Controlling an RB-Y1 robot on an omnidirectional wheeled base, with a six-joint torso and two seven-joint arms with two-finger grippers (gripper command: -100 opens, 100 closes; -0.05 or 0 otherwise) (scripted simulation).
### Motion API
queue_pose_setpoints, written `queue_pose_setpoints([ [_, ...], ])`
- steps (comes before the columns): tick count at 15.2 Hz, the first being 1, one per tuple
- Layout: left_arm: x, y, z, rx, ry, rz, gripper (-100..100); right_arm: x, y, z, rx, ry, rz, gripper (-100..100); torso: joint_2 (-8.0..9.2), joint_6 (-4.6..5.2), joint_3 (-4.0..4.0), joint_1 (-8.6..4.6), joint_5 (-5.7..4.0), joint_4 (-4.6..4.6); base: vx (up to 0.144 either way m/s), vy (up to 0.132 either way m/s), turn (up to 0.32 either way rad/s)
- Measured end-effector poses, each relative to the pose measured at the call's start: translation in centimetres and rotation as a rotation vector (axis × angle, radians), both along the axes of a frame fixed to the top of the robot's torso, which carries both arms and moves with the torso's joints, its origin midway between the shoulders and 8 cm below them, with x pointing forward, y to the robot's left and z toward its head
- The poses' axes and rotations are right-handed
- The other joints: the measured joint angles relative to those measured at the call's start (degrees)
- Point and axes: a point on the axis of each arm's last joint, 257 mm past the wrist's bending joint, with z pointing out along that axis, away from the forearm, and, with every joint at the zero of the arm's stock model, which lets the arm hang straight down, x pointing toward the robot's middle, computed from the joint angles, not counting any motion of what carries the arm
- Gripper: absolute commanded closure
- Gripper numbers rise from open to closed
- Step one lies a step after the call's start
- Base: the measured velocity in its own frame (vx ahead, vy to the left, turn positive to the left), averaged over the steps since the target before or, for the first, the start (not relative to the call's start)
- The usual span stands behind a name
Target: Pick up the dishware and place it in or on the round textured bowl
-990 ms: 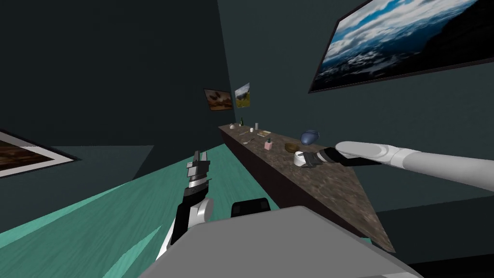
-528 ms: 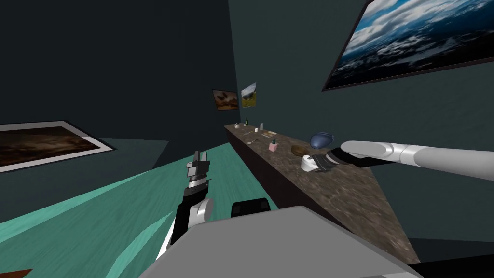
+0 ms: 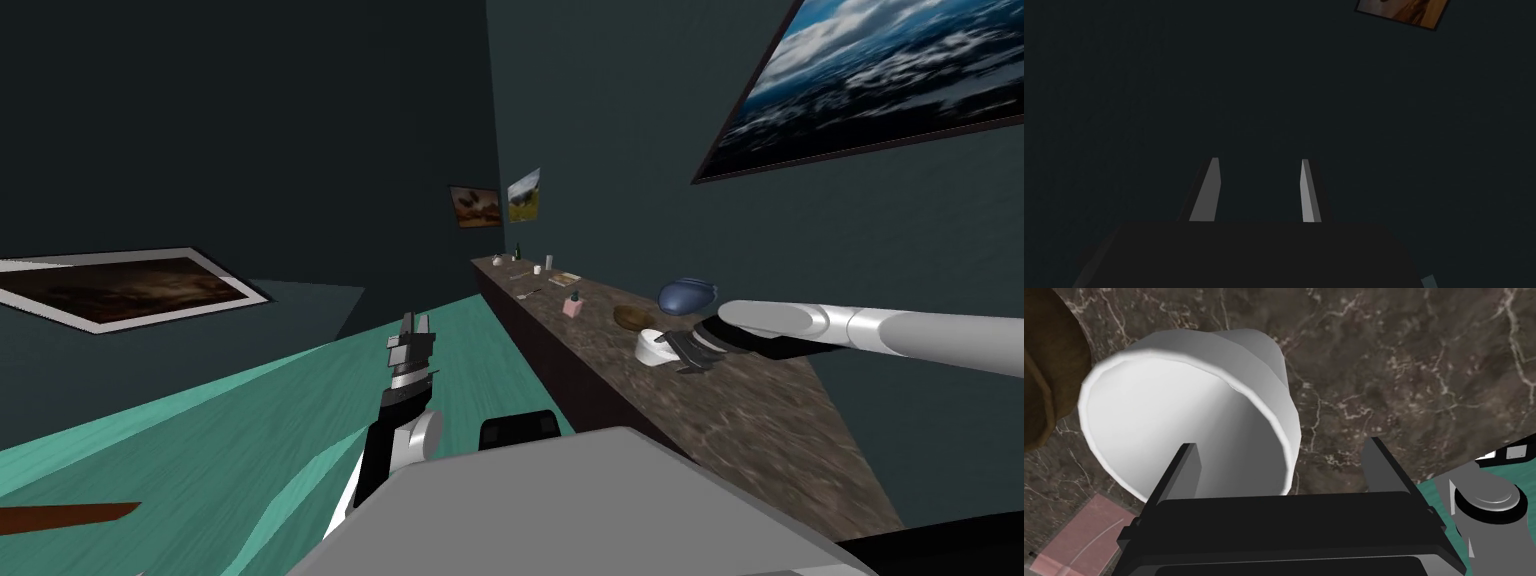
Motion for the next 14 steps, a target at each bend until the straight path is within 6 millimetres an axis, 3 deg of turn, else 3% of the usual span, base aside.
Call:
queue_pose_setpoints([
  [1, 0.0, 0.0, 0.0, 0.0, 0.0, 0.0, 0, -0.3, -0.2, -0.6, -0.001, -0.003, -0.003, -100, 0.01, 0.01, 0.01, 0.04, 0.01, 0.0, 0.006, 0.012, 0.017],
  [2, 0.0, 0.0, 0.0, 0.0, 0.0, 0.0, 0, -0.3, -0.3, -0.7, -0.003, -0.005, -0.003, 100, 0.04, 0.02, 0.02, 0.04, 0.03, 0.02, 0.0, 0.0, 0.0],
  [7, 0.0, 0.0, 0.0, 0.0, 0.0, 0.0, 0, -0.4, -0.2, -0.8, -0.001, -0.004, -0.005, 100, 0.07, -0.03, 0.05, 0.01, 0.04, 0.03, -0.002, -0.001, -0.022],
  [9, 0.0, 0.0, 0.0, 0.0, 0.0, 0.0, 0, 0.2, 0.1, 0.1, -0.001, -0.005, 0.005, 100, 0.15, -0.01, 0.11, 0.0, 0.11, 0.08, -0.01, -0.014, -0.074],
  [14, 0.0, 0.0, 0.0, 0.0, 0.0, 0.0, 0, -0.1, -1.3, 2.1, -0.026, 0.024, -0.014, 100, 0.06, -0.18, 0.07, -0.18, 0.16, 0.08, -0.006, -0.063, 0.172],
])
